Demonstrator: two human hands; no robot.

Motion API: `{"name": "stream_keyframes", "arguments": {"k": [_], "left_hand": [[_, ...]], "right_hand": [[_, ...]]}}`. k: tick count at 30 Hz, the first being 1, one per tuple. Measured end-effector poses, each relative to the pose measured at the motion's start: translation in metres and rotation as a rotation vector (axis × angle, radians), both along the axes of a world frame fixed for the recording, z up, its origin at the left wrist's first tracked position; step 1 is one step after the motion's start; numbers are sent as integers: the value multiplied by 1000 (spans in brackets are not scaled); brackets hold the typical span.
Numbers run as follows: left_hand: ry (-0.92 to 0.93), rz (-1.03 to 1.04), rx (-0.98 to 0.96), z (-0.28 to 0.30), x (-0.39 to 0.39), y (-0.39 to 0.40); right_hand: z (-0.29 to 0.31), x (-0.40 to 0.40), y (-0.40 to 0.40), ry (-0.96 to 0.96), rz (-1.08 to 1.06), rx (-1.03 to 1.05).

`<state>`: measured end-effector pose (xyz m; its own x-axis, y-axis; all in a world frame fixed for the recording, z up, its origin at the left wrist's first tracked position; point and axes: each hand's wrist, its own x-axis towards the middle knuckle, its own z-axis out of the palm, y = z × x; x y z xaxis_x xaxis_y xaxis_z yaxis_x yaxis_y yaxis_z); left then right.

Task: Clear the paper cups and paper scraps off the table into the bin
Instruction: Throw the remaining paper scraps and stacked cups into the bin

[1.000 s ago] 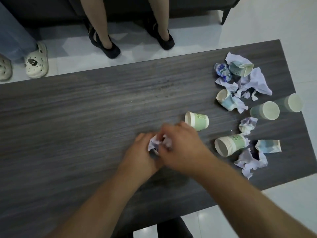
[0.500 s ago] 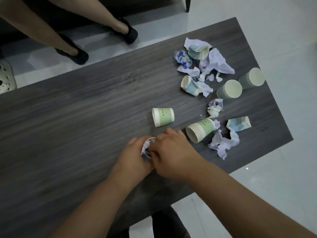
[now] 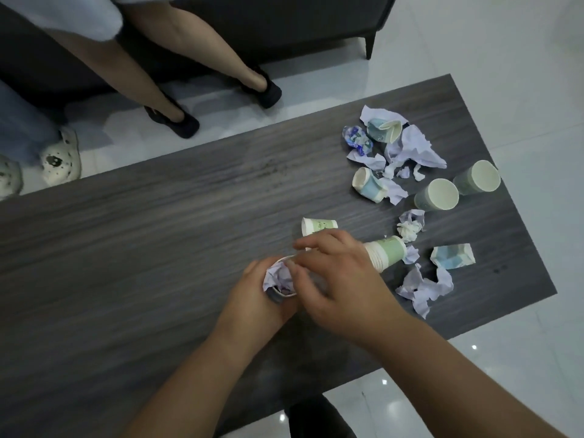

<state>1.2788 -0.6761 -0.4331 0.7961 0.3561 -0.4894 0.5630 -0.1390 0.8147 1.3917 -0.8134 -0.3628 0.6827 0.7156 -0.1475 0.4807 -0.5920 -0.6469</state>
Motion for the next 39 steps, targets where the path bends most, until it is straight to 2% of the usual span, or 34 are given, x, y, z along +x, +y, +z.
{"name": "stream_keyframes", "arguments": {"k": [5,8,11,16,20,27,30,33,37,39], "left_hand": [[-23,103,-81,5,-18,36],[-85,237,31,5,-62,63],[-95,344,39,0,-123,96],[44,490,117,-19,-251,163],[113,619,169,-30,-359,213],[111,908,251,-62,-517,304],[121,1066,278,-82,-557,331],[211,1147,260,-110,-584,358],[378,1152,269,-162,-603,398],[512,1095,251,-198,-605,414]], "right_hand": [[23,-16,42,7,-226,287],[18,-37,73,143,-440,276],[-4,-80,109,323,-511,256],[-62,-195,184,533,-358,20],[-99,-302,260,557,-95,-94],[-138,-434,391,572,102,-219],[-144,-462,429,539,187,-235],[-151,-469,453,478,249,-313],[-165,-434,464,191,205,-564],[-170,-420,467,135,179,-616]]}}
